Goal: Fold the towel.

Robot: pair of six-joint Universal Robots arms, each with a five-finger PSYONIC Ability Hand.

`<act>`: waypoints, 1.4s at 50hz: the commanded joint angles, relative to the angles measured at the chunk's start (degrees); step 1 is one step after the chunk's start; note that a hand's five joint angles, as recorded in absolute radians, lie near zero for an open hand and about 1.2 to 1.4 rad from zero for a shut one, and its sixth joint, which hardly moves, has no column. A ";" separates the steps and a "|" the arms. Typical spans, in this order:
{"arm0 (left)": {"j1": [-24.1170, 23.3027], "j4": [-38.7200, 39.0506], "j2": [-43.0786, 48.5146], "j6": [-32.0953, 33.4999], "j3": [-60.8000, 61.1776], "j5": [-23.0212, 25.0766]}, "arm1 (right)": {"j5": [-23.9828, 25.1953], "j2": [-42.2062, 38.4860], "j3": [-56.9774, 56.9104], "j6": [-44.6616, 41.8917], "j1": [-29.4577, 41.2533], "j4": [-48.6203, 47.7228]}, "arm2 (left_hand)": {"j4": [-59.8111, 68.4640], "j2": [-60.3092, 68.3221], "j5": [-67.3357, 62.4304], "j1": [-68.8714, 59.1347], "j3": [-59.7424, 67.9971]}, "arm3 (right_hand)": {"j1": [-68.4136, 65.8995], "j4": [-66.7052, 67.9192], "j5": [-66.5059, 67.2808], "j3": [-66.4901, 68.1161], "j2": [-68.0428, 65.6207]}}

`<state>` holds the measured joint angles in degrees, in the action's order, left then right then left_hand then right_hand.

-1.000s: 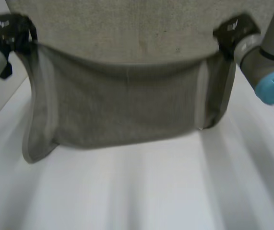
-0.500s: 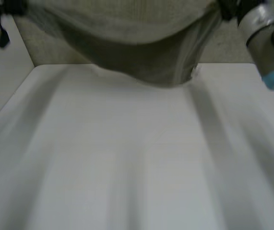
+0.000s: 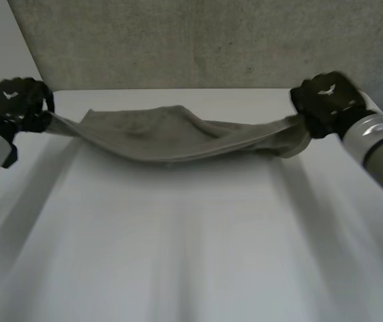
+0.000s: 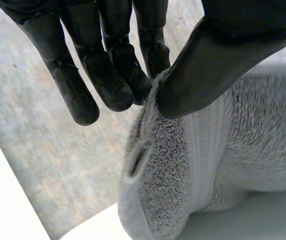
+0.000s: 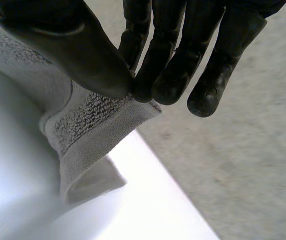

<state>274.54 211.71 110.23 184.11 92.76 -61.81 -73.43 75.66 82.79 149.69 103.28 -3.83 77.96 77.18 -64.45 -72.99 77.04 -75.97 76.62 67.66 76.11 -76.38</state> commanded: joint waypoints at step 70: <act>-6.65 -14.57 18.64 -5.69 -29.85 -10.26 | -14.73 -22.48 -32.87 5.35 4.21 7.61 | -66.57 -65.79 63.06 61.60 -65.65 | 65.97 -66.62 -67.66 -66.11 66.38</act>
<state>267.78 197.47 136.85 180.02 56.26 -71.75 -88.35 43.37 39.46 152.25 107.42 3.74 15.61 14.64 -3.58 -15.28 15.36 -13.32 14.69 3.27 14.09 -13.72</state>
